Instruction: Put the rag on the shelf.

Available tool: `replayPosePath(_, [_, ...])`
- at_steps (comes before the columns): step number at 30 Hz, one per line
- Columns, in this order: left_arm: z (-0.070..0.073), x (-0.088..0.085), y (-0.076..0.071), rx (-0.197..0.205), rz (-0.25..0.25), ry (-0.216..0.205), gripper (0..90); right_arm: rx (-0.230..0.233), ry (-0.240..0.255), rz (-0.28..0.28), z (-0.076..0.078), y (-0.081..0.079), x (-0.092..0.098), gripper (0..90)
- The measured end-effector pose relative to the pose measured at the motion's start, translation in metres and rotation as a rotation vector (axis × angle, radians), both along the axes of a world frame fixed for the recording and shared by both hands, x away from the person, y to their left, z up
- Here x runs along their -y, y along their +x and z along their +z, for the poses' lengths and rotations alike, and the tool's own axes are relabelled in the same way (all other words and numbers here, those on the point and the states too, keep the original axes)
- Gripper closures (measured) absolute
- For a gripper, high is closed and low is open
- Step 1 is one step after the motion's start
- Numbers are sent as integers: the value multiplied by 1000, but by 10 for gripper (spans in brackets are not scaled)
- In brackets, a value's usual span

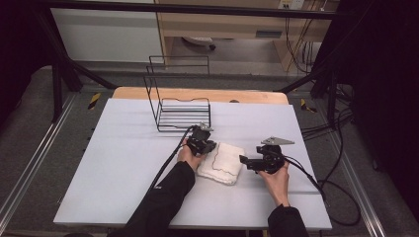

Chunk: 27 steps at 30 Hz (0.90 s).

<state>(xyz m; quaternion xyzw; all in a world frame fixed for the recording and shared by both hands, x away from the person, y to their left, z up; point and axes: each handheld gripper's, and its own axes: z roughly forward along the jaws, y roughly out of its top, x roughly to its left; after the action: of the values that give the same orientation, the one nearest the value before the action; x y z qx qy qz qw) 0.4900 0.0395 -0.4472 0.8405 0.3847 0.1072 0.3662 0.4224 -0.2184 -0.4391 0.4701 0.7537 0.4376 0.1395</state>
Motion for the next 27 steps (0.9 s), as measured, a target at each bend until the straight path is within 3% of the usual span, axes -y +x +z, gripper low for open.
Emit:
replayPosePath(4, [0, 0, 0, 3, -4, -2, 814, -11, 14, -2, -2, 7, -3, 240])
replayPosePath(9, [-1, -1, 1, 11, -8, 0, 814, -34, -13, -20, -7, 18, -9, 379])
replayPosePath(15, [-1, -1, 1, 12, -13, -6, 814, -59, -11, -17, -10, 23, -10, 504])
replayPosePath(27, [-2, -2, 1, 3, -10, -22, 814, -112, -3, -11, -15, 26, -13, 635])
